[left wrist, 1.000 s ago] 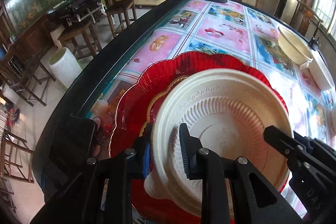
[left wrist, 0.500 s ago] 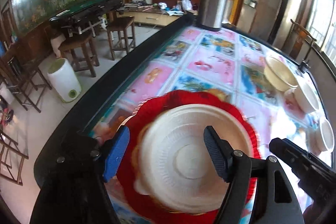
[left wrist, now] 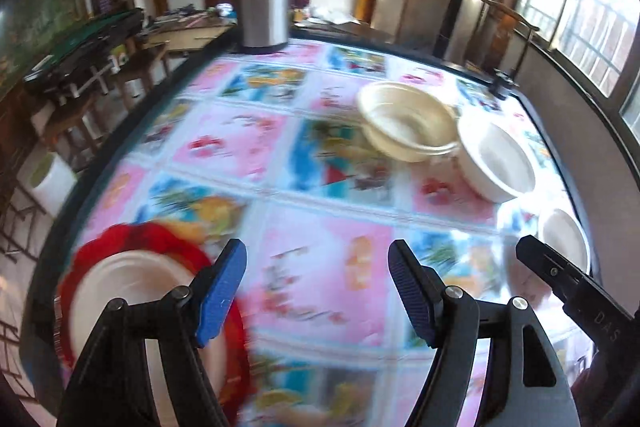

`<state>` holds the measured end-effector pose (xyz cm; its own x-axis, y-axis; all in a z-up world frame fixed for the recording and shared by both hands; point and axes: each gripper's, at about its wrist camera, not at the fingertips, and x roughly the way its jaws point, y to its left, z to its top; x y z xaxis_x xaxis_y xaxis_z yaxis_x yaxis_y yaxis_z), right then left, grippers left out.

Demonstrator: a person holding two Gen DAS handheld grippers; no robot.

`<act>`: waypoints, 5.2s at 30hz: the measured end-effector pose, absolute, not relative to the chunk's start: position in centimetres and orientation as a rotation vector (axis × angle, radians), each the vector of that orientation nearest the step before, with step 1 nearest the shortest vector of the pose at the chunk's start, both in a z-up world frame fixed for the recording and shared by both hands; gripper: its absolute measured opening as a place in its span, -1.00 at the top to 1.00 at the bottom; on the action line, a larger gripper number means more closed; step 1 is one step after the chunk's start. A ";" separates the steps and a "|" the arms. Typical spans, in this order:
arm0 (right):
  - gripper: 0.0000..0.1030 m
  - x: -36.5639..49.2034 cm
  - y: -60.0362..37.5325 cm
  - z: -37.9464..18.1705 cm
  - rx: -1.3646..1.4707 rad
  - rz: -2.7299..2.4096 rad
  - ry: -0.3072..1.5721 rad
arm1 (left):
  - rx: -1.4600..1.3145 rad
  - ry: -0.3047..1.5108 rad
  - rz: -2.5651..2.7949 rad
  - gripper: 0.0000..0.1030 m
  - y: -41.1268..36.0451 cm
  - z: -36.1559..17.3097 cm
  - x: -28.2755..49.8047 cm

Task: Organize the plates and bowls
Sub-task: 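Move the left gripper to the rim of a large white bowl, then close the left gripper on the white bowl's rim while the right gripper grips it too, then carry the white bowl with both grippers over the red plate stack, then lower the white bowl onto the red plates and open both grippers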

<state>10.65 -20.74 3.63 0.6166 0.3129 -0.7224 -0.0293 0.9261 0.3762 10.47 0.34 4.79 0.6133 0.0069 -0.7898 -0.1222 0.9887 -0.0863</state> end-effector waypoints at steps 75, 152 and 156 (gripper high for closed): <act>0.71 27.0 -34.5 -1.5 0.454 0.071 0.994 | -0.216 1.050 -0.021 0.51 -14.6 -1.5 23.7; 0.71 6.2 1.0 0.1 0.140 0.580 1.074 | -0.272 0.924 0.343 0.56 15.6 0.7 -2.2; 0.71 6.3 0.9 0.2 0.136 0.578 1.073 | -0.269 0.922 0.340 0.56 15.6 0.8 -2.4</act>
<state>6.32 0.90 0.18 0.3461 0.5077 -0.7889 -0.3794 0.8448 0.3772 -2.35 15.57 0.77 0.5573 0.1707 -0.8126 -0.3982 0.9137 -0.0811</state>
